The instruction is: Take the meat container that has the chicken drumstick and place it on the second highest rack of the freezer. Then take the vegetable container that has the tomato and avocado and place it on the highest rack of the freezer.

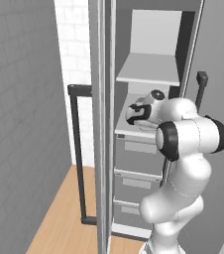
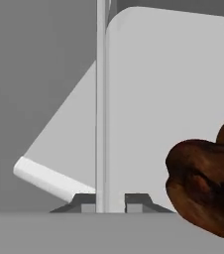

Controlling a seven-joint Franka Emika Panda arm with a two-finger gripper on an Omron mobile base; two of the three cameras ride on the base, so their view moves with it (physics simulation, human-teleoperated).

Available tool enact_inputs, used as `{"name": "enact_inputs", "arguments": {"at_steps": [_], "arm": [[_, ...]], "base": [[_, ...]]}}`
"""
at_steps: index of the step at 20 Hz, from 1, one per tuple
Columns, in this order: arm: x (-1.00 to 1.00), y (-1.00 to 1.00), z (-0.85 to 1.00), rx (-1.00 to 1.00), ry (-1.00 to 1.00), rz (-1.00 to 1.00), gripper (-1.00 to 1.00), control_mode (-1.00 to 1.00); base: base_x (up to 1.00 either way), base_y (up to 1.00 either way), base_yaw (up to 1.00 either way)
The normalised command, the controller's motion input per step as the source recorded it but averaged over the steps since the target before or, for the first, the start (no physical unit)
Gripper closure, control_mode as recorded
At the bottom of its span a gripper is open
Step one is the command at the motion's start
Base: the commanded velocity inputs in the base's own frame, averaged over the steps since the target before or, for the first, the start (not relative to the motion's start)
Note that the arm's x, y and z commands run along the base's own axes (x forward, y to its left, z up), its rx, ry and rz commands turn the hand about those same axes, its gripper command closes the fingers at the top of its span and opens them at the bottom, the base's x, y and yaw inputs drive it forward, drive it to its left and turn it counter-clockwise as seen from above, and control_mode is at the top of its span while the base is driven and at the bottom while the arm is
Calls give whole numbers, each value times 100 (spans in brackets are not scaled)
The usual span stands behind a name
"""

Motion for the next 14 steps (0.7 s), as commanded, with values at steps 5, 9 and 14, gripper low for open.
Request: {"name": "enact_inputs", "arguments": {"at_steps": [5, 9, 14], "arm": [[45, 0, -7, 0, -5, -6, -100, -100], [6, 0, 2, 0, -5, -8, -100, -100], [-63, 2, 48, 0, -14, -5, -100, -100]], "base": [[0, 0, 0], [0, 0, 0], [0, 0, 0]]}}
